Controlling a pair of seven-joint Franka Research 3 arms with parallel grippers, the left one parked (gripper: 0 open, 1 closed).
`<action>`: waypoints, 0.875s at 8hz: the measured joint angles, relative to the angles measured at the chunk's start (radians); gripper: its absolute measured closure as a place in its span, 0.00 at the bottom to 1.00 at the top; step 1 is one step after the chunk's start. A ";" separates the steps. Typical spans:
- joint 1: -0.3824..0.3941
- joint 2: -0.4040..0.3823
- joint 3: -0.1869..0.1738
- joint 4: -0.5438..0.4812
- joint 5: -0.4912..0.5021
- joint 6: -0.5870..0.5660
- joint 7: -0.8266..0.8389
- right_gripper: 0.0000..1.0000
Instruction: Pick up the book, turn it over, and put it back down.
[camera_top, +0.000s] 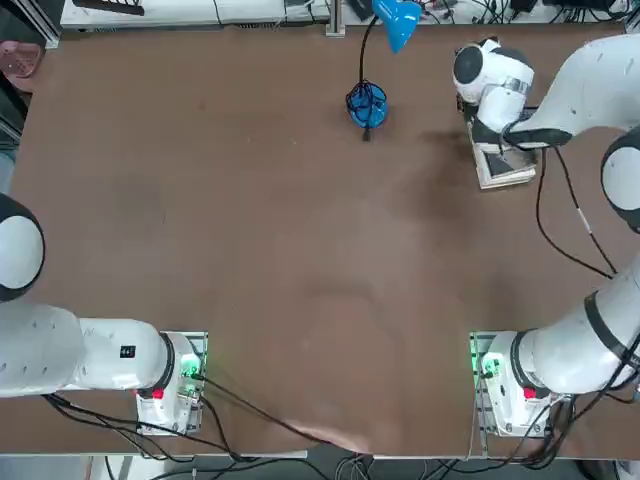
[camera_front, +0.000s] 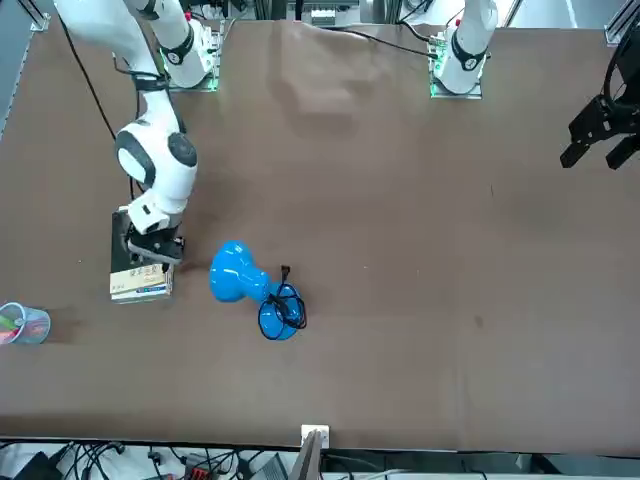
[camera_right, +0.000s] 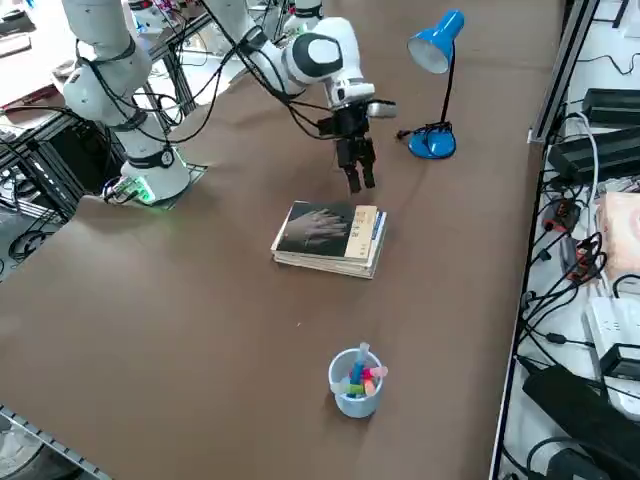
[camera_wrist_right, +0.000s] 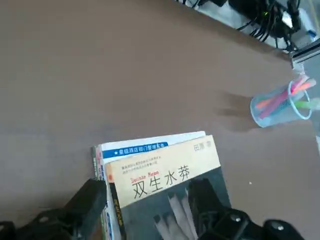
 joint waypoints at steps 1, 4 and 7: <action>0.000 -0.006 0.003 0.032 0.100 -0.050 -0.103 0.00; 0.001 -0.030 0.017 0.241 0.476 -0.351 -0.541 0.00; -0.006 -0.042 0.009 0.437 0.675 -0.611 -0.809 0.00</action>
